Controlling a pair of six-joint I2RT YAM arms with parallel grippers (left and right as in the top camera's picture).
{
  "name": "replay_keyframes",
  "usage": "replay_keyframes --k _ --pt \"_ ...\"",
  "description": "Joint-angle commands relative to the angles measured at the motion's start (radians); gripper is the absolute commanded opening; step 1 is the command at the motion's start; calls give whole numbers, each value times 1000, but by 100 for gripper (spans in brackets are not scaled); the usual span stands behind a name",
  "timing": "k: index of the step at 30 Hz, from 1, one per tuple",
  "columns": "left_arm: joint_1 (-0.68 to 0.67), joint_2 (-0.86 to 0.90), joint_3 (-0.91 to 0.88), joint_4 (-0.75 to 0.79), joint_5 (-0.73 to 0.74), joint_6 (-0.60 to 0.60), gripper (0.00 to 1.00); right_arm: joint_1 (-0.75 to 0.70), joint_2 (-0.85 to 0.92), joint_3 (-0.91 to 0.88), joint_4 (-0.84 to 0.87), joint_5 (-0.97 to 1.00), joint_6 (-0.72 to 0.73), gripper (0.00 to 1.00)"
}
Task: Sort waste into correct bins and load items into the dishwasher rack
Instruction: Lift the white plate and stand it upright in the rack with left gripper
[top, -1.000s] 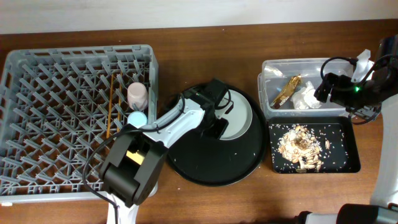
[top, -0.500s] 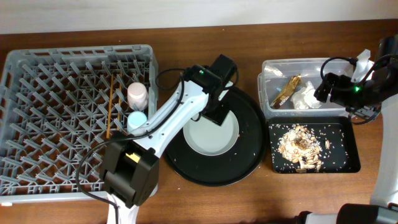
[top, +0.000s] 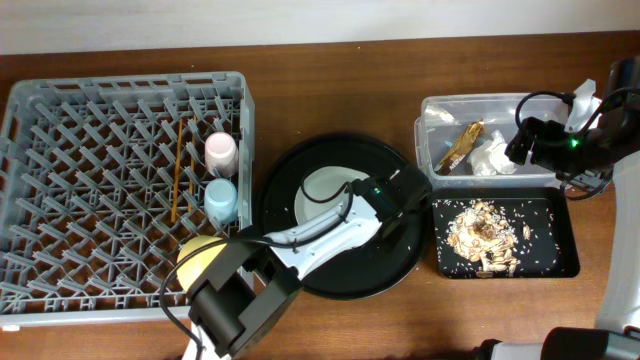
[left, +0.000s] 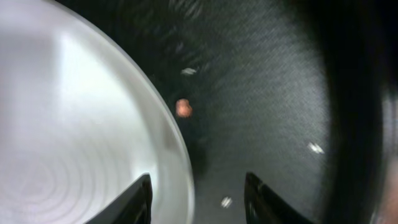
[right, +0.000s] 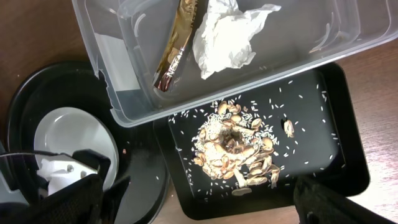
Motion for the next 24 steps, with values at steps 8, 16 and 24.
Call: replay_keyframes --k 8,16,24 --pt "1 -32 -103 127 -43 -75 0 -2 -8 12 0 9 0 99" --pt "234 -413 360 -301 -71 54 0 -2 -8 12 0 9 0 99" --pt "1193 -389 410 -575 1162 499 0 -2 -8 12 0 9 0 99"
